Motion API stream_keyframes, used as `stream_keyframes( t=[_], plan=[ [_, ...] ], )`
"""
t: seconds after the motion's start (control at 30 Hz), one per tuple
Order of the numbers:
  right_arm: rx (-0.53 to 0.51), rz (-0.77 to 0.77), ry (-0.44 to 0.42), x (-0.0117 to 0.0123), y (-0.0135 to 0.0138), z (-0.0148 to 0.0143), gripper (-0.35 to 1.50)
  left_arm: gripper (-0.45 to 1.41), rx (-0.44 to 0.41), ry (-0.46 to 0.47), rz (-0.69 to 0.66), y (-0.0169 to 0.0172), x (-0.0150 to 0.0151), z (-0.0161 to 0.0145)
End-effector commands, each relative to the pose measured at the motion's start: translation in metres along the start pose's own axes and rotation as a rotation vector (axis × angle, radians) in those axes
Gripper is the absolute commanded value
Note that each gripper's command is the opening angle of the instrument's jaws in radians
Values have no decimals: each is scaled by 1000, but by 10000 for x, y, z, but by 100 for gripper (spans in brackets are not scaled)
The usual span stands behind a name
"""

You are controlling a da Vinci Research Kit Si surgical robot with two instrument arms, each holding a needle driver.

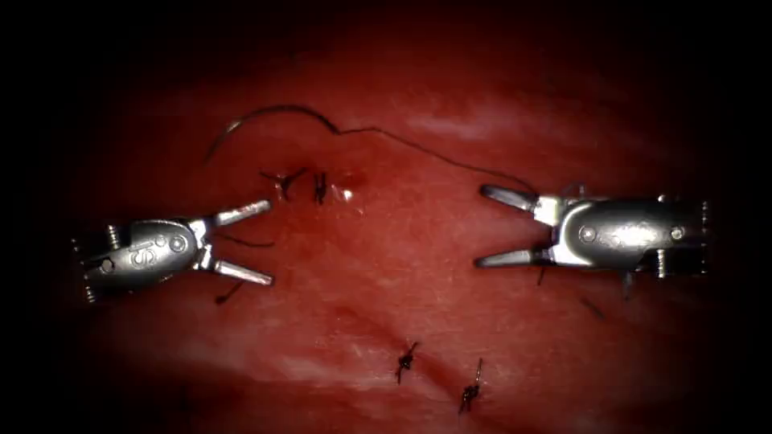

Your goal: Wound Closure

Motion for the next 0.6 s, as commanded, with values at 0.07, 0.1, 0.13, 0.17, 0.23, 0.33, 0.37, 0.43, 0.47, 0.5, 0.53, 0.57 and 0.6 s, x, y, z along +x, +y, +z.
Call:
stream_keyframes(
  t=[0.07,0.1,0.13,0.17,0.23,0.33,0.37,0.43,0.47,0.5,0.53,0.57,0.6],
  plan=[
    [-1,2,4,-3,-6,11,64,44,4,-2,0,-1,-7,9],
    [-1,2,4,-3,-6,11,64,44,4,-2,0,-2,-7,9],
    [-1,2,4,-3,-6,12,64,44,4,-2,0,-2,-7,9],
    [-2,2,4,-3,-6,12,62,44,4,-2,0,-2,-7,9],
    [-4,3,6,-2,-6,13,62,44,4,-2,0,-2,-7,9],
    [-4,3,7,0,-7,13,57,44,4,-2,0,-2,-7,9],
    [-4,4,7,0,-7,13,57,44,4,-2,0,-2,-7,9],
    [-3,3,7,1,-8,13,54,44,3,-1,0,-2,-7,8],
    [-3,3,7,2,-8,13,54,44,3,-1,0,-2,-7,8],
    [-3,4,7,2,-8,13,51,42,3,-1,0,-2,-7,8],
    [-4,4,7,2,-8,13,47,42,4,-2,0,-2,-7,9],
    [-4,4,7,3,-8,14,46,42,4,-2,0,-2,-7,9],
    [-5,4,7,3,-8,15,49,42,4,-2,0,-2,-7,10]
  ],
)
